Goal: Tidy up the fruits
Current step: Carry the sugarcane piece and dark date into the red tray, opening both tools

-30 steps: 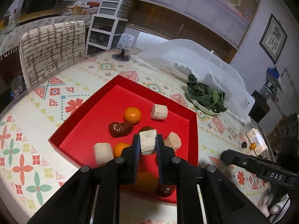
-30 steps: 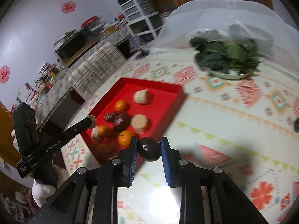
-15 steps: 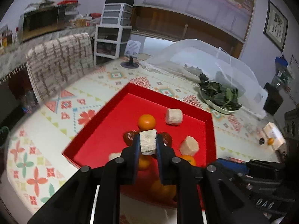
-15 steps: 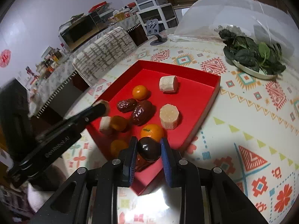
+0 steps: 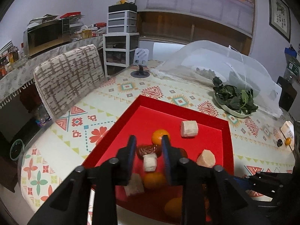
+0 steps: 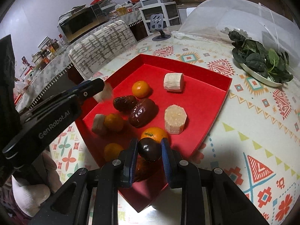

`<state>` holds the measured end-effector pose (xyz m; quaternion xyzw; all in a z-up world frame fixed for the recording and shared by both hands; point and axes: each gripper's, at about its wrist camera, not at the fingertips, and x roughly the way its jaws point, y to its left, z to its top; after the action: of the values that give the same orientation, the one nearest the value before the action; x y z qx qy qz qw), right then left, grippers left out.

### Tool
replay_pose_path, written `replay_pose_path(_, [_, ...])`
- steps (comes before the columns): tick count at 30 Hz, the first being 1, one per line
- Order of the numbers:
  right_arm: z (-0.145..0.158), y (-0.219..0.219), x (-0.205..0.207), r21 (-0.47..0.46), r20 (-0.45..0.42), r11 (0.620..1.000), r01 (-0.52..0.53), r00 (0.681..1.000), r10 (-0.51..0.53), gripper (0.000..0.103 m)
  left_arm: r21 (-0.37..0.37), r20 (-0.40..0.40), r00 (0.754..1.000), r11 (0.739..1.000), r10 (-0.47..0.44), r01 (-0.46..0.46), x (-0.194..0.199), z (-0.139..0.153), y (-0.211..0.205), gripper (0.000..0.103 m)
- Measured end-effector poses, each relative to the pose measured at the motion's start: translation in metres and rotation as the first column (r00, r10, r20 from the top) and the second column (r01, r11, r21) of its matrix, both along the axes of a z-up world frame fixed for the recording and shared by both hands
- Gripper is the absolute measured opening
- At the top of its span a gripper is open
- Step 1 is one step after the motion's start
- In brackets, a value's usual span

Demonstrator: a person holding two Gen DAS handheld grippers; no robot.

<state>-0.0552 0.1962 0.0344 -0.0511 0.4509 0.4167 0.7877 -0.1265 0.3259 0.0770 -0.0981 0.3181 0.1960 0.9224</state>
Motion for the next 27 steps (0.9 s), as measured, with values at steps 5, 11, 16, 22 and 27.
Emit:
replay_pose_path(5, [0.001,0.002,-0.001,0.01,0.001,1.0,-0.009,1.0,0.009,0.029,-0.001,0.028,0.999,1.0,0.027,-0.027,-0.006,0.008,0.004,0.055])
replay_pose_path(11, [0.0,0.002,0.0,0.035,-0.032,0.999,-0.015,0.999,0.016,0.029,0.015,0.048,0.998,0.999,0.029,-0.03,-0.01,0.017,0.0,0.066])
replay_pose_path(16, [0.0,-0.001,-0.002,0.06,-0.07,0.998,-0.018,0.997,0.022,0.029,0.03,0.063,0.998,0.999,0.031,-0.033,-0.016,0.025,-0.005,0.071])
replay_pose_path(22, [0.008,-0.006,-0.009,0.076,-0.057,0.997,-0.021,0.998,0.026,0.029,0.052,0.074,0.996,0.998,0.041,-0.045,-0.023,0.033,-0.012,0.079])
replay_pose_path(27, [0.019,-0.013,-0.017,0.097,-0.035,0.995,-0.02,0.999,0.024,0.036,0.068,0.088,0.995,0.997,0.041,-0.047,-0.031,0.042,-0.021,0.084])
